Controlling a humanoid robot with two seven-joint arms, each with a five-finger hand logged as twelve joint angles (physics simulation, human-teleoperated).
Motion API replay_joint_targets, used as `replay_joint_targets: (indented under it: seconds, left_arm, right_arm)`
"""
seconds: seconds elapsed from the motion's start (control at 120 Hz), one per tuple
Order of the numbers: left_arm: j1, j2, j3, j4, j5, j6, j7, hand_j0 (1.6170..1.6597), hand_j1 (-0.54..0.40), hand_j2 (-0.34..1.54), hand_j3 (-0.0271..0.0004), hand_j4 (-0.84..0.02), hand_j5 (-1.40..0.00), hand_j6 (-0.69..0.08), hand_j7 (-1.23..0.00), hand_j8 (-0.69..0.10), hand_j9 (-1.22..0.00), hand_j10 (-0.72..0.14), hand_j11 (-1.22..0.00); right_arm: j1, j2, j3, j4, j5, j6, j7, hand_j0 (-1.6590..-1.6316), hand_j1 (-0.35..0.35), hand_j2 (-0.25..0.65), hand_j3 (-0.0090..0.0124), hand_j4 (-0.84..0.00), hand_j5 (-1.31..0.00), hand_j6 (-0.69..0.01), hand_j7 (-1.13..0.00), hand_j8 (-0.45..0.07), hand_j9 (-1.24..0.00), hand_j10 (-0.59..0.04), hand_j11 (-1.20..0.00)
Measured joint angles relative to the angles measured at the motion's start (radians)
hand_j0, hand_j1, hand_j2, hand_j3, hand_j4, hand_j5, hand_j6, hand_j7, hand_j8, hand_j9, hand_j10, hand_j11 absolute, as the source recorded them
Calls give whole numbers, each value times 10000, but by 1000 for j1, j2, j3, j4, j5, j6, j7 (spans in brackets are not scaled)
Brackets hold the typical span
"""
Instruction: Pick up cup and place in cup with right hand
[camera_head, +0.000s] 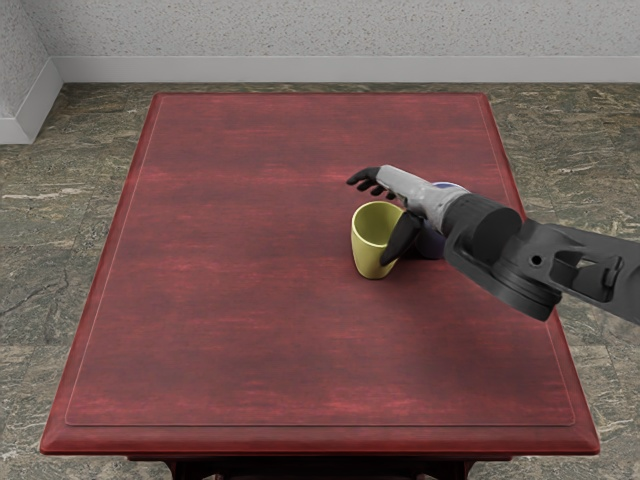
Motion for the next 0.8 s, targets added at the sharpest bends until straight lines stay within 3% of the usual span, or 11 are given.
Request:
replay_joint_targets:
  seconds: [0.517,0.617,0.7,0.8]
  left_arm:
    - [1,0,0,0,0,0,0,16581,3489,0,-1,1,-1,2,-1,2,-1,2,-1]
    - [0,0,0,0,0,0,0,16581,3489,0,-1,1,-1,1,-1,2,-1,2,-1]
    - [1,0,0,0,0,0,0,16581,3489,0,-1,1,-1,2,-1,2,-1,2,-1]
    - [0,0,0,0,0,0,0,16581,3488,1,-1,1,-2,2,-2,2,-2,2,-2]
  right_arm:
    - [4,0,1,0,6,9,0,-16569,200,-817,0,-3205,-4353,-3286,-4246,-3206,-4359,-3197,-4366]
    - [5,0,1,0,7,11,0,-16569,492,-537,0,-3354,-4600,-3454,-4463,-3357,-4605,-3349,-4611]
    - [4,4,2,0,6,11,0,-16566,778,-376,0,-3514,-4810,-3624,-4662,-3147,-4852,-3488,-4859]
    - [5,6,2,0,17,11,0,-16552,958,-75,-11,-3780,-5029,-3290,-4919,-2739,-5121,-3570,-5136]
